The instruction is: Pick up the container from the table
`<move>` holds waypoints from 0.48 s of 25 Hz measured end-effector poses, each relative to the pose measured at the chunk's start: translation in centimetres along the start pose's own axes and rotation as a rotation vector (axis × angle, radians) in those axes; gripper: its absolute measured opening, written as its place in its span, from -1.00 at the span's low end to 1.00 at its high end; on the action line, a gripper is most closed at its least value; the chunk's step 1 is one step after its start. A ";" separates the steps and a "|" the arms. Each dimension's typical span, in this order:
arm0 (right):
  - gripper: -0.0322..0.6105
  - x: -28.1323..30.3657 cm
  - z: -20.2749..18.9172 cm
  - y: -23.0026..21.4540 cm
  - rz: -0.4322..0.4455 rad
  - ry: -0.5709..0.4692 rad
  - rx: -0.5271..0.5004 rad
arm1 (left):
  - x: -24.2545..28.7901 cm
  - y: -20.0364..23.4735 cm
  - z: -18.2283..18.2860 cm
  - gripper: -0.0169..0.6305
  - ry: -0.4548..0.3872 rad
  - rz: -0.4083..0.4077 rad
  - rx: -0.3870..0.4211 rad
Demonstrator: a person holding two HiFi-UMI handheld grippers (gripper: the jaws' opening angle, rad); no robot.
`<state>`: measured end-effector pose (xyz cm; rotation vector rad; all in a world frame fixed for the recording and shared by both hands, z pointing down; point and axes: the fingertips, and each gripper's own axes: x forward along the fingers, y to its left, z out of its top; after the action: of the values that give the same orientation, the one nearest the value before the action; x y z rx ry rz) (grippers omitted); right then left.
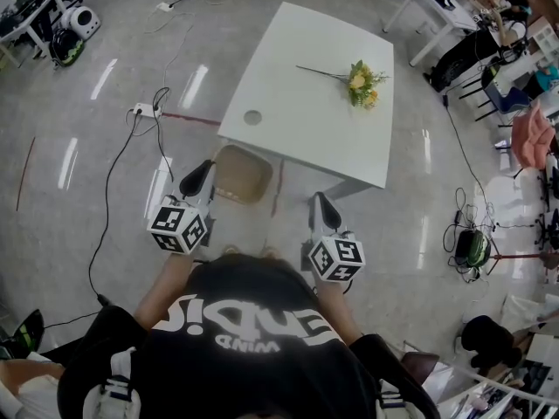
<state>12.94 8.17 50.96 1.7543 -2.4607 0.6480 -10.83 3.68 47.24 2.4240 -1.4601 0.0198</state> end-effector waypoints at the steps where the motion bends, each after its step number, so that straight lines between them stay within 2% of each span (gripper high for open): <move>1: -0.90 -0.1 0.0 0.0 0.001 0.000 0.001 | 0.0 -0.2 0.0 -0.82 0.000 -0.002 0.000; 12: -0.90 -0.3 0.1 0.0 0.011 0.002 0.008 | 0.2 -0.6 0.1 -0.82 -0.001 -0.004 -0.012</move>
<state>13.08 8.41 50.82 1.7431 -2.4714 0.6615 -10.24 3.79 47.04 2.4182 -1.4515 0.0091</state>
